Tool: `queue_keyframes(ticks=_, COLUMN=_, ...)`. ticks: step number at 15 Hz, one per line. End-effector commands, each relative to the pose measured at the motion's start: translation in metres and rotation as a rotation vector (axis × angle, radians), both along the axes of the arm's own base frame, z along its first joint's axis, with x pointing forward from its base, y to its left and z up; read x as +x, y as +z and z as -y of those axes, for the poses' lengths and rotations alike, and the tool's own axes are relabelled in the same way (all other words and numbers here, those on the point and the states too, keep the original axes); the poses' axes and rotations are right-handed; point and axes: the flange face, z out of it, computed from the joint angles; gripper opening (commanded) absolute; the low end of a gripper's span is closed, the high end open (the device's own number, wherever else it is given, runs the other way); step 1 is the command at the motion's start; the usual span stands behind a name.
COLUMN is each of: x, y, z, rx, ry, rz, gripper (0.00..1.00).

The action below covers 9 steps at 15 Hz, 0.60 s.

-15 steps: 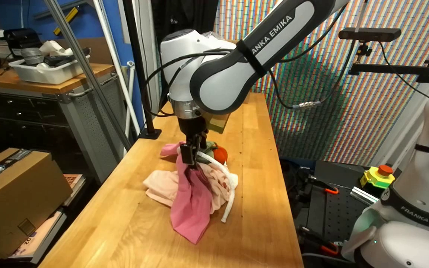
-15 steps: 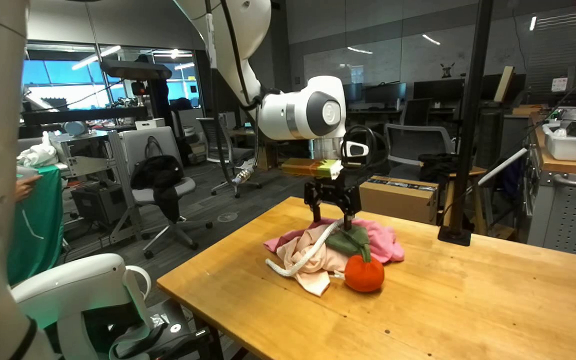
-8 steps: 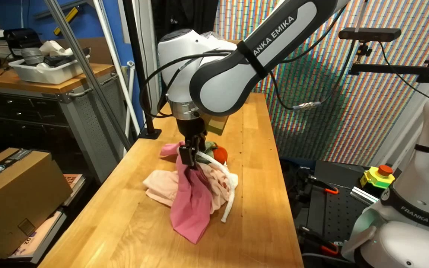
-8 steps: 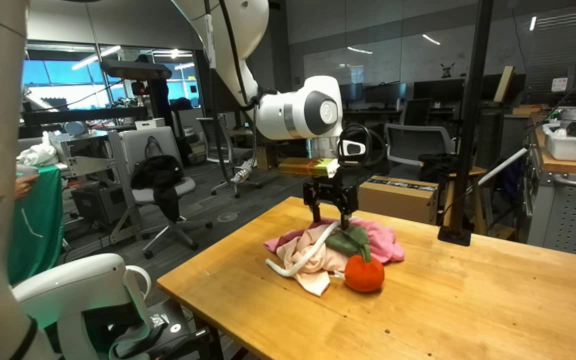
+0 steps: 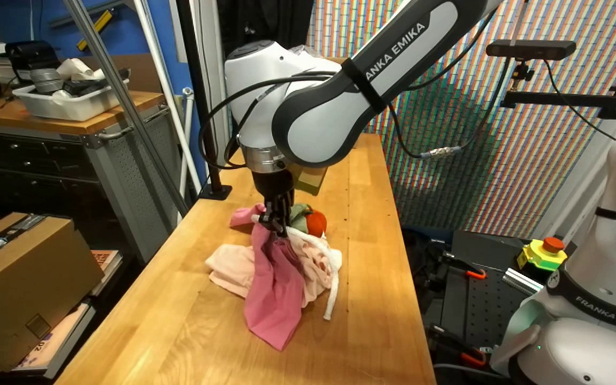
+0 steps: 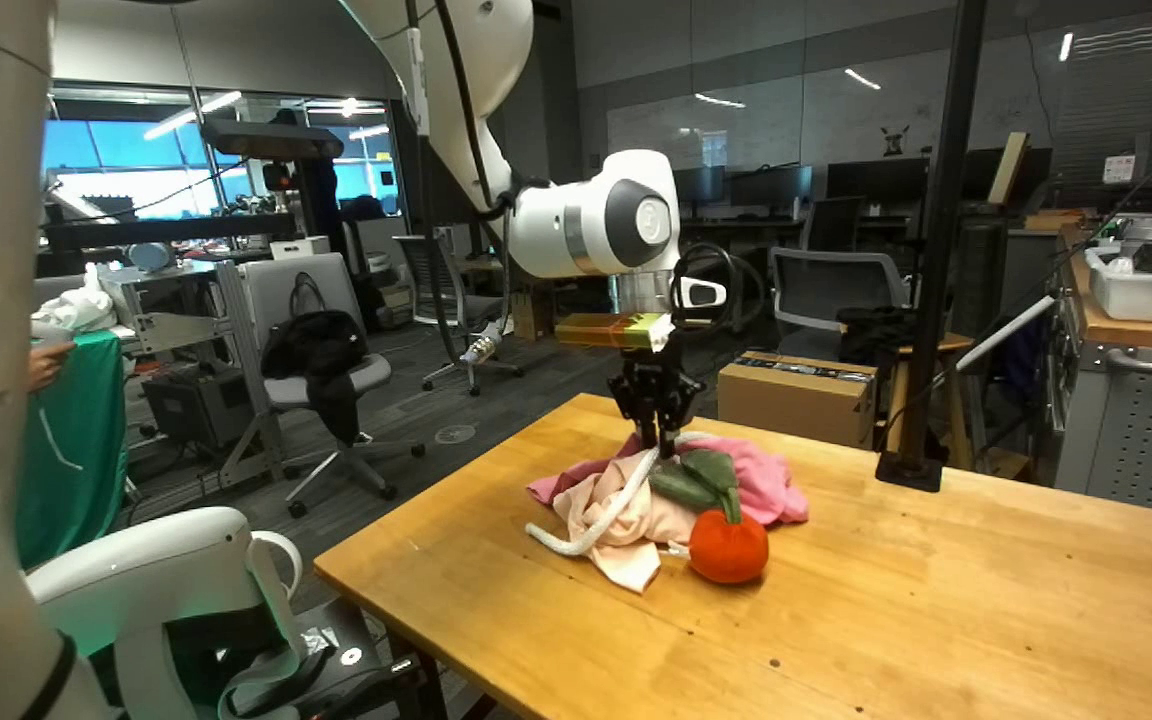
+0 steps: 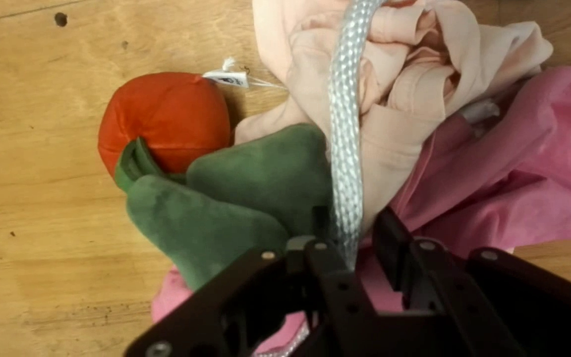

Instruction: Spread the objects across on the table

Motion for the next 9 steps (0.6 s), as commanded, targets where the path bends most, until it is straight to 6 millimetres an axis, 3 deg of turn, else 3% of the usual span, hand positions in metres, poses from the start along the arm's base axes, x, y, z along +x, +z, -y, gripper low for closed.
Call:
queue_keyframes(ticks=1, x=0.0, y=0.015, z=-0.004, rx=-0.035, ry=-0.003, rz=0.022, gripper=0.07)
queue_keyframes(ticks=9, x=0.001, y=0.031, z=-0.006, rx=-0.082, ry=-0.017, rz=0.082, gripper=0.06)
